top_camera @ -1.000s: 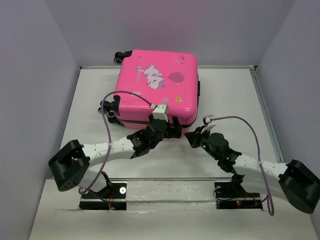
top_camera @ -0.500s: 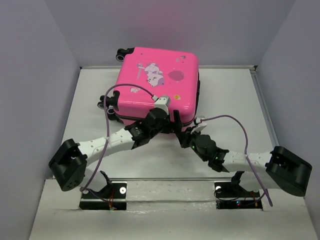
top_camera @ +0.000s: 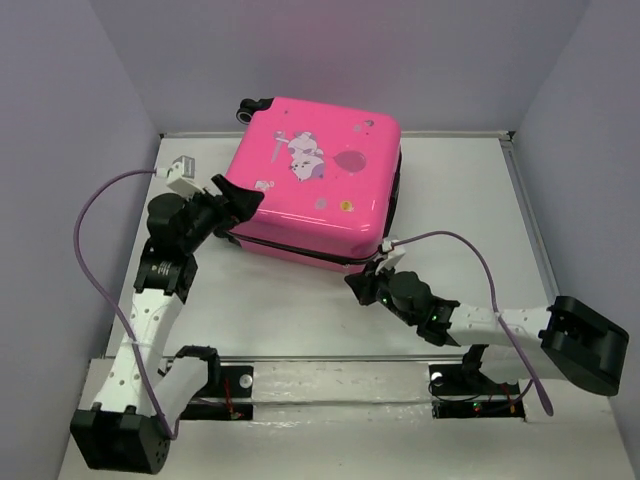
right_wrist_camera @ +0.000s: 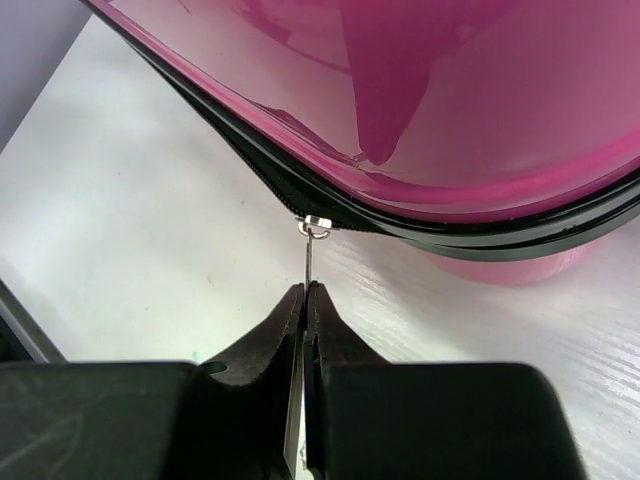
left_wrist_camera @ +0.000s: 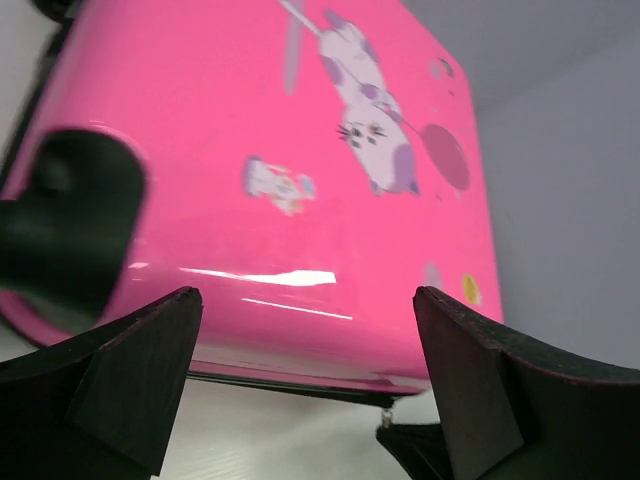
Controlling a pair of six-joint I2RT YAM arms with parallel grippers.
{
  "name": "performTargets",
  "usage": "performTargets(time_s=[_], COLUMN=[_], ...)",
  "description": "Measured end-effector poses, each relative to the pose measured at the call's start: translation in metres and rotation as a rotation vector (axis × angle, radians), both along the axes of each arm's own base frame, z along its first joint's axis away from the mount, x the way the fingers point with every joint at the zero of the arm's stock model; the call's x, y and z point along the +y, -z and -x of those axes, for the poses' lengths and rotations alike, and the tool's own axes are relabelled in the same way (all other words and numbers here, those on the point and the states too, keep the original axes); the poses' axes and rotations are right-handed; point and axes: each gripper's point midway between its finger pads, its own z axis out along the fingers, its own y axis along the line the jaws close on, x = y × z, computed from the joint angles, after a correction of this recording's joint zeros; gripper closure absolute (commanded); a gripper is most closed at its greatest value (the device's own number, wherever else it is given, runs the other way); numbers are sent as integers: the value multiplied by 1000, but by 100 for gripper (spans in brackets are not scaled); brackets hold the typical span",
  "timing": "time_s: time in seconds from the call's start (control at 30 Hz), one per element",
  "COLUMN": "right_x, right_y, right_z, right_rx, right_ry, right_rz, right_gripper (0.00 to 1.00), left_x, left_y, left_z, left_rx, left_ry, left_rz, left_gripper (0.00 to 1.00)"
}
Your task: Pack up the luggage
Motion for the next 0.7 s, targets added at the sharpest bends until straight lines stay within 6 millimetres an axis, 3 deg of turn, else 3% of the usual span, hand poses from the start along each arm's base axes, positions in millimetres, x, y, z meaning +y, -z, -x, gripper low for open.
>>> performTargets(time_s=[0.13,0.27,0.37,0.7], right_x=[0,-1,-1,-3], right_y=[-1,-1,-1,-6], right_z=[1,2,1,3], right_rx=[-8,-12,-12,-18], right_ry=[-13,-20,-24,-29], right_rz=[15,23,25,21], right_gripper=[93,93,93,93], left_x=[69,108,120,133], left_y=[32,63,76,97], left_z=[-24,-39,-50,-84], left_rx=[92,188,228,263], left_ry=[-212,-339,-391,-447], left_rz=[26,73,106,166], left_gripper=[1,1,1,1])
